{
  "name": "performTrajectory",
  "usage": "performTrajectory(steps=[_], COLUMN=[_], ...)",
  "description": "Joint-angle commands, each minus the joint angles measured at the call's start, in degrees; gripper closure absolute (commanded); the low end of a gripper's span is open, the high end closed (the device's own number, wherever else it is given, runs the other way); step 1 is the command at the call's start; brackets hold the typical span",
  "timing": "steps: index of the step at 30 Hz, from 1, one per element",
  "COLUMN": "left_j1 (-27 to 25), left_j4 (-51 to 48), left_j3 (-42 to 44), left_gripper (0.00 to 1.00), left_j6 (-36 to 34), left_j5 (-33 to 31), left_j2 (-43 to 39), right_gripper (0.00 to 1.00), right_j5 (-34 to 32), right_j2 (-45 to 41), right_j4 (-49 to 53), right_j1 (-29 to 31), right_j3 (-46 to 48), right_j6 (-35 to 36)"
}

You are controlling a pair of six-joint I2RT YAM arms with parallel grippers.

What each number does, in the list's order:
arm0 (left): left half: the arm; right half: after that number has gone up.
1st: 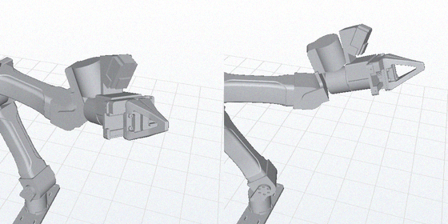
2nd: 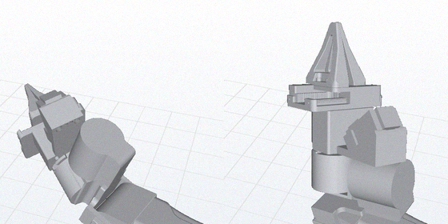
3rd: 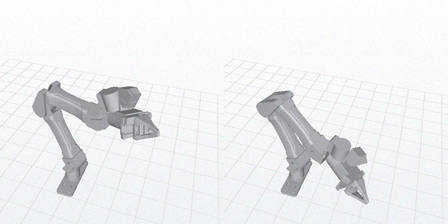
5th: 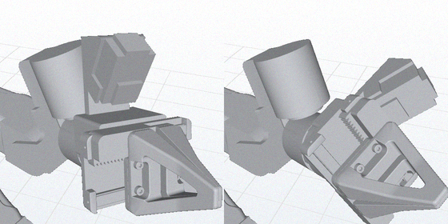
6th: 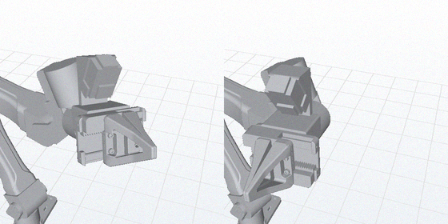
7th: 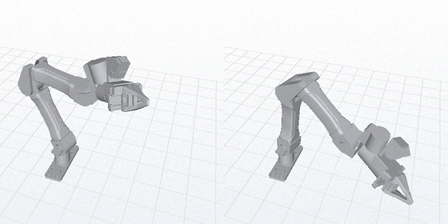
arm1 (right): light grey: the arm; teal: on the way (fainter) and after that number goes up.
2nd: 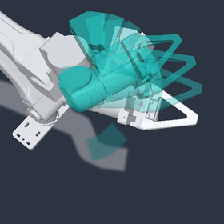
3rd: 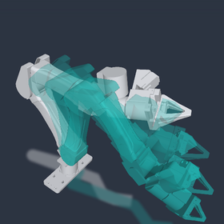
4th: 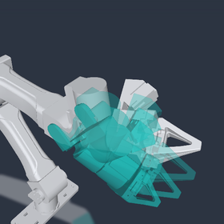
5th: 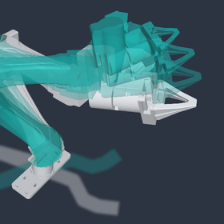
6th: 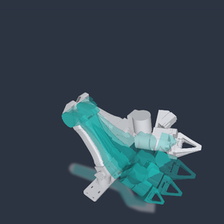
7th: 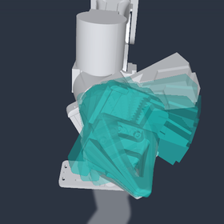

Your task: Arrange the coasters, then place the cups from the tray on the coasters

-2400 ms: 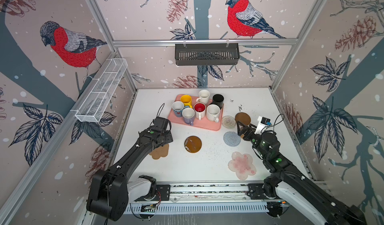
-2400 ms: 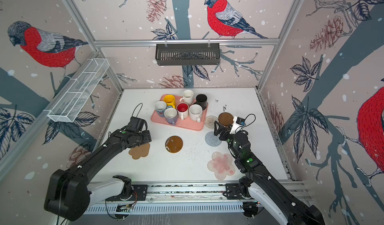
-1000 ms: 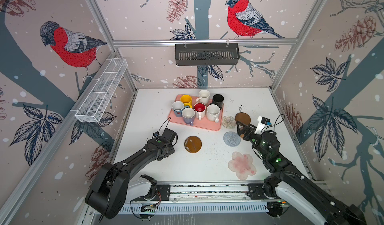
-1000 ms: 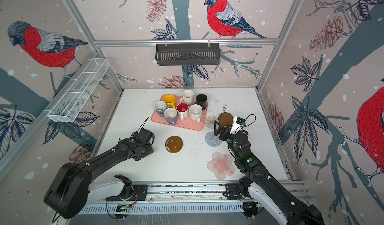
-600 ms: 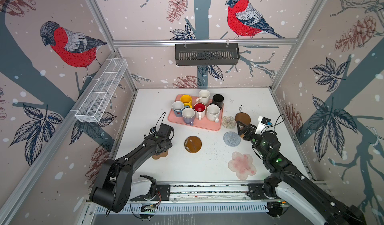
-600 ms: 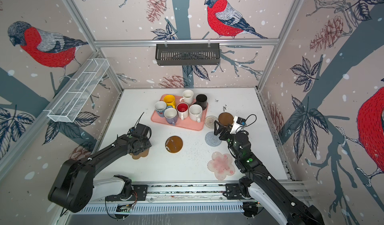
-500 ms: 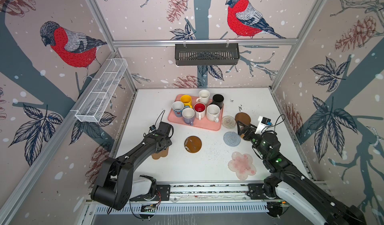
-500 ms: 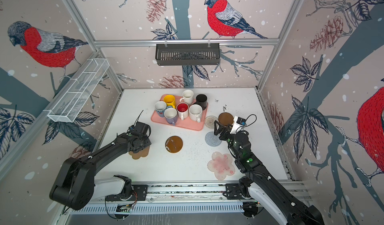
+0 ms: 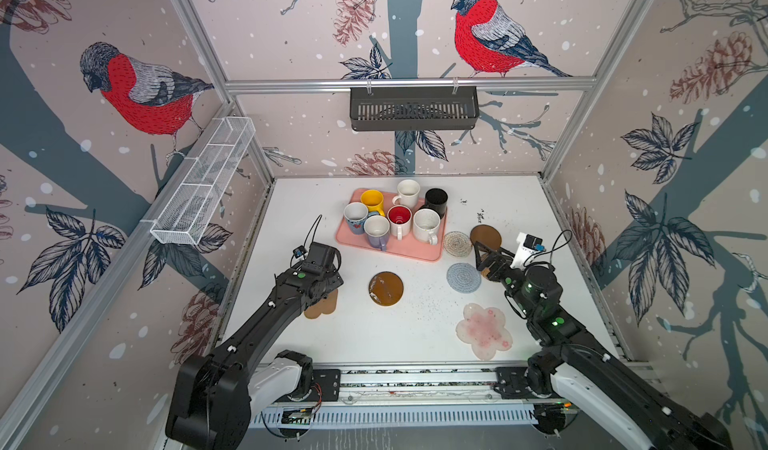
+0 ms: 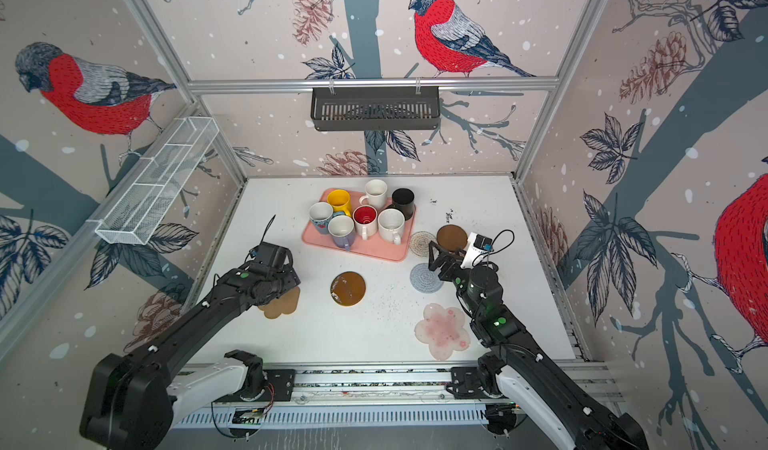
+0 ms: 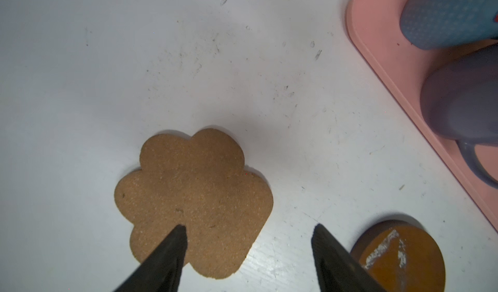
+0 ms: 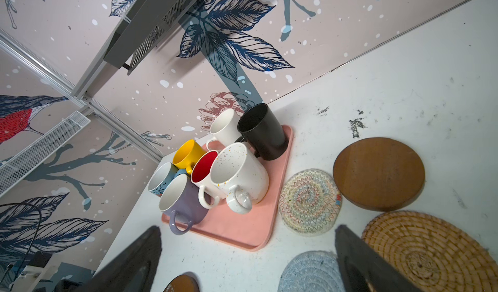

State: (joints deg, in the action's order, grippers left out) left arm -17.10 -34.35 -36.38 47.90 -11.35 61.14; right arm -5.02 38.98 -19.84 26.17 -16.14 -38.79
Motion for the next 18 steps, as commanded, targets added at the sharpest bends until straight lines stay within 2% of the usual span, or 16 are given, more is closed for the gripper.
performTrajectory(steps=[1,6,15,18], left_j1=[0.0,0.0,-2.1,-3.1], left_j4=[-1.7,-3.8,-5.9,-6.6], left_j3=[1.1,2.3,4.5,5.3], left_gripper=[0.20,0.09,0.12,0.18], left_j6=[1.4,5.1,11.9,13.9], left_j5=[2.0,1.7,1.9,0.4], left_j2=[-2.2,-3.4,-3.7,-4.6], right_gripper=[0.00,0.00,0.01,0.01], right_j5=[0.2,0.2,0.1,0.2], right_j2=[-0.2,-1.0,-1.6,-1.7], right_j4=[-1.2,-0.9,-0.9,-1.0], right_j1=[0.0,0.0,0.0,0.0], right_j3=[0.1,0.1,0.3,0.3], right_j6=[-0.3,-0.4,-0.4,-0.4])
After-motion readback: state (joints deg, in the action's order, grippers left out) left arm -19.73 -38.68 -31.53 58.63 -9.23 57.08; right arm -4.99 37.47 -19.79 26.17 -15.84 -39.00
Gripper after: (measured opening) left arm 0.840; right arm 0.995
